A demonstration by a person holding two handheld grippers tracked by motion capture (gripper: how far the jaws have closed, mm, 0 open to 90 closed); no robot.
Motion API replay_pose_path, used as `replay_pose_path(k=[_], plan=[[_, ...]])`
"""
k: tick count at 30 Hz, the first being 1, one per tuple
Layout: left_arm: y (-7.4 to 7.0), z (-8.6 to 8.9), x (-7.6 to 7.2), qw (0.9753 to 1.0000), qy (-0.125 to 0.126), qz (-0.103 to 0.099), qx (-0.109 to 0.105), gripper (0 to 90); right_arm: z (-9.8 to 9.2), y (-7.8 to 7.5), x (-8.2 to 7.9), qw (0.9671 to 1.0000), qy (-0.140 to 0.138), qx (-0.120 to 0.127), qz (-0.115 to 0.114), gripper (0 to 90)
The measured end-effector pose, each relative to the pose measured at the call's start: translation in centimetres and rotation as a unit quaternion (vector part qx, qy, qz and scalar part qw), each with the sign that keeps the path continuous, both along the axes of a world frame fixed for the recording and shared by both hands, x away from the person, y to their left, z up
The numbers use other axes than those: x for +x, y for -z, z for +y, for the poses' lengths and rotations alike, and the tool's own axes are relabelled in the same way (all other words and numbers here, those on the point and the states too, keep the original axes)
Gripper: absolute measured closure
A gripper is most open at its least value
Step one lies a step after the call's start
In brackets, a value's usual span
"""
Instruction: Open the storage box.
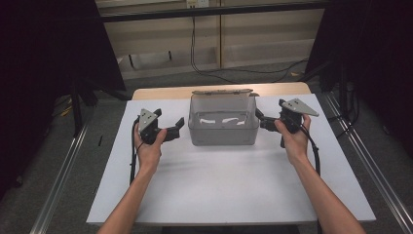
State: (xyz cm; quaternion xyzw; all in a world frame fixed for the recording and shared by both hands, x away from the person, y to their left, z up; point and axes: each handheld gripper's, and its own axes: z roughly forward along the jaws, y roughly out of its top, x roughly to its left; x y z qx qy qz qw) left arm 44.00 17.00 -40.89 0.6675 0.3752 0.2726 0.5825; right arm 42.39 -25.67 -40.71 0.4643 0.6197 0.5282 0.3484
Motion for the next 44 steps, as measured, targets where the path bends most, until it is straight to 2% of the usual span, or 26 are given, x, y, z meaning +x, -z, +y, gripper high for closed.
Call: replay_pose_path(k=[1, 3, 5, 9, 12, 17, 20, 22, 30, 32, 36, 39, 42, 44], plan=[[0.0, 0.1, -0.6, 1.0000, -0.004, 0.000, 0.001, 2.5, 0.0, 0.1, -0.5, 1.0000, -0.003, -0.005, 0.000, 2.6], [0.2, 0.1, -2.0, 0.9997, -0.010, -0.010, 0.022, 2.5, 0.0, 0.3, -1.5, 0.9999, -0.007, -0.013, -0.004, 3.2], [0.7, 0.2, -3.1, 0.9994, -0.002, -0.013, 0.033, 2.4, 0.0, 0.4, -2.6, 0.9998, -0.008, -0.015, -0.008, 2.9], [1.3, 0.8, -4.9, 0.9995, -0.010, -0.009, 0.028, 2.5, -0.4, 0.6, -4.4, 0.9998, -0.001, -0.020, -0.007, 2.4], [1.5, 1.4, -6.0, 0.9997, -0.009, -0.004, 0.024, 2.4, -0.6, 0.8, -5.8, 0.9995, 0.003, -0.025, -0.018, 2.3], [2.2, 2.6, -7.9, 0.9996, -0.020, 0.012, 0.014, 2.4, -1.2, 1.8, -8.0, 0.9995, 0.006, -0.027, -0.015, 2.4], [2.2, 3.5, -8.9, 0.9991, -0.037, 0.017, -0.009, 2.3, -1.6, 2.2, -9.4, 0.9991, 0.015, -0.034, -0.020, 2.5], [2.2, 4.0, -9.7, 0.9988, -0.048, 0.001, 0.010, 2.3, -1.9, 2.3, -10.4, 0.9993, 0.020, -0.026, -0.019, 2.5], [2.4, 5.9, -13.0, 0.9975, -0.069, 0.005, 0.010, 2.3, -3.3, 3.1, -14.6, 0.9982, 0.050, -0.032, -0.010, 2.1], [2.5, 6.1, -13.7, 0.9974, -0.071, 0.006, 0.010, 2.3, -3.8, 2.8, -15.4, 0.9982, 0.055, -0.022, -0.013, 2.0], [2.7, 6.4, -14.2, 0.9980, -0.062, 0.012, 0.000, 2.3, -4.9, 3.0, -16.8, 0.9974, 0.064, -0.026, -0.020, 1.0], [2.6, 6.5, -14.1, 0.9977, -0.067, 0.008, -0.005, 2.3, -4.8, 3.1, -16.7, 0.9968, 0.068, -0.033, -0.023, 1.2], [2.6, 6.7, -14.1, 0.9973, -0.071, 0.010, -0.012, 2.3, -4.6, 3.1, -16.5, 0.9973, 0.067, -0.020, -0.023, 1.3], [2.6, 6.8, -13.9, 0.9971, -0.075, 0.009, -0.010, 2.3, -4.5, 3.1, -16.4, 0.9973, 0.064, -0.024, -0.027, 1.2]])
